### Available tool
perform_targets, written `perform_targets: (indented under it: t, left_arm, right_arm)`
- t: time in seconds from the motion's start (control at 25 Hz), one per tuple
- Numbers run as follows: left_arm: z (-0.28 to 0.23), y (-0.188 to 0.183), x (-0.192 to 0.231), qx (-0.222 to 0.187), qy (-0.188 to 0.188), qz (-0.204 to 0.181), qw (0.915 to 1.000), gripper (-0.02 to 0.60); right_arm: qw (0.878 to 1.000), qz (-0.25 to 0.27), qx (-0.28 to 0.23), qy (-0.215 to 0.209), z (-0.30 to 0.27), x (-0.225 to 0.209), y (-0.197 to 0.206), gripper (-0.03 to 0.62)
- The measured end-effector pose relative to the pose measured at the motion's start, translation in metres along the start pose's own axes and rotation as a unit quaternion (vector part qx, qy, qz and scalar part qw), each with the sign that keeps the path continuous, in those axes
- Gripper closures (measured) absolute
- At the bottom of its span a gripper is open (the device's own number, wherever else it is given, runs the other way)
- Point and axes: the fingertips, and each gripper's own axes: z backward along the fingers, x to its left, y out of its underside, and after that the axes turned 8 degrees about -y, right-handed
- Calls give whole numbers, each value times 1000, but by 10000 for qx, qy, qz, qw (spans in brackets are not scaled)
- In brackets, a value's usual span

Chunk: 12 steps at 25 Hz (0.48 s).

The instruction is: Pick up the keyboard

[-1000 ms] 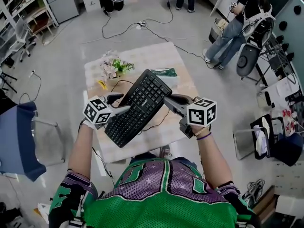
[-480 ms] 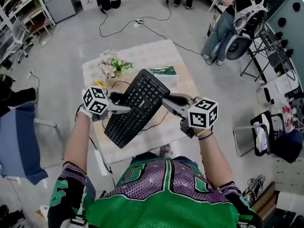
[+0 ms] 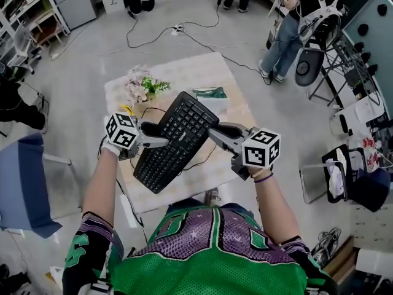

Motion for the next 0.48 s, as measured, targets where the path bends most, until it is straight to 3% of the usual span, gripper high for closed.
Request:
perform_targets:
  t: [0.2, 0.48]
  left_arm:
    - [8, -5, -10, -263, -121, -84, 9995, 342]
    - [18, -16, -25, -896, 90, 165, 9958, 380]
  right_arm:
    - [9997, 125, -166, -119, 1, 7, -9, 516]
    - [9984, 362, -293, -324, 6, 14, -21, 519]
